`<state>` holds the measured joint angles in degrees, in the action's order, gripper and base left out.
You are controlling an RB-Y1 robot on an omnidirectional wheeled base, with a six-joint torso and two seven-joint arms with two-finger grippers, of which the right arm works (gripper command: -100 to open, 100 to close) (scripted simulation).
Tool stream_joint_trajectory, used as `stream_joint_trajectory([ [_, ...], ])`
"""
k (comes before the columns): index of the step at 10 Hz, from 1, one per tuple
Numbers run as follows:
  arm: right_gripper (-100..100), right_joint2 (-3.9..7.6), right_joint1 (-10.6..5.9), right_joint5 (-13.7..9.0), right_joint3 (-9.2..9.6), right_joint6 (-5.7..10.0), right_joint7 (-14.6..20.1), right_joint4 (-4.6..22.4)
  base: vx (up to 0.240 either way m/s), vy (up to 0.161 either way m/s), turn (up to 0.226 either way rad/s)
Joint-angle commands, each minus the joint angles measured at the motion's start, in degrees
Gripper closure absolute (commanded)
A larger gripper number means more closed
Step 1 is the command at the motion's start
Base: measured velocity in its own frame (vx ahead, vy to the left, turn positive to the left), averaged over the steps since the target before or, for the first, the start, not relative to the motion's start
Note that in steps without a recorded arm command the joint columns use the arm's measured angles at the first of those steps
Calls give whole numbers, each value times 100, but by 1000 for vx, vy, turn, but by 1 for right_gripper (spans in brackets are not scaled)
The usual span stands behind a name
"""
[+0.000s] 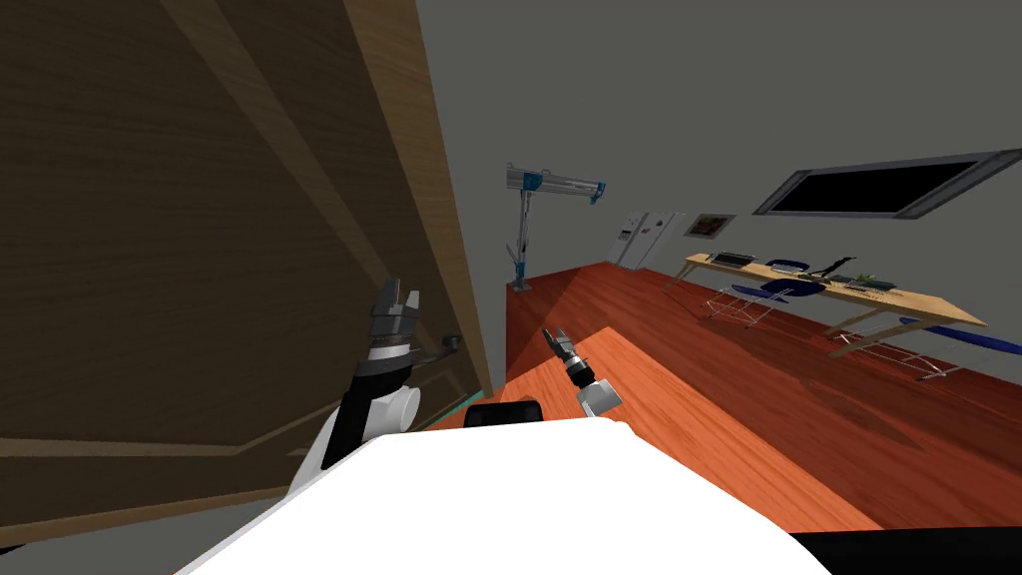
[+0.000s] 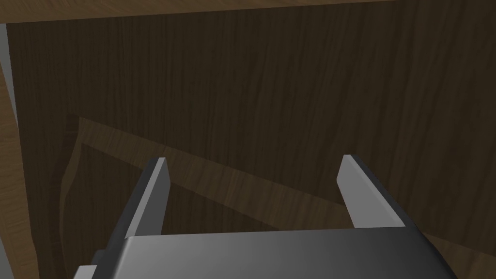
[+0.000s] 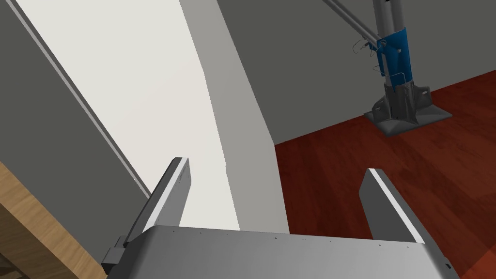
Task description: Push the door open
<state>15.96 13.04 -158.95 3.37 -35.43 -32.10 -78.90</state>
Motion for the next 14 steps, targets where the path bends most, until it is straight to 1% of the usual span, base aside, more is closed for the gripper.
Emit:
stream_joint_trajectory([
  [1, -100, 2, -31, -186, 21, -82, -41, 63, -2, 101, -188],
  [14, -100, 23, -252, -1648, 196, -639, -330, 492, -4, 92, -151],
])
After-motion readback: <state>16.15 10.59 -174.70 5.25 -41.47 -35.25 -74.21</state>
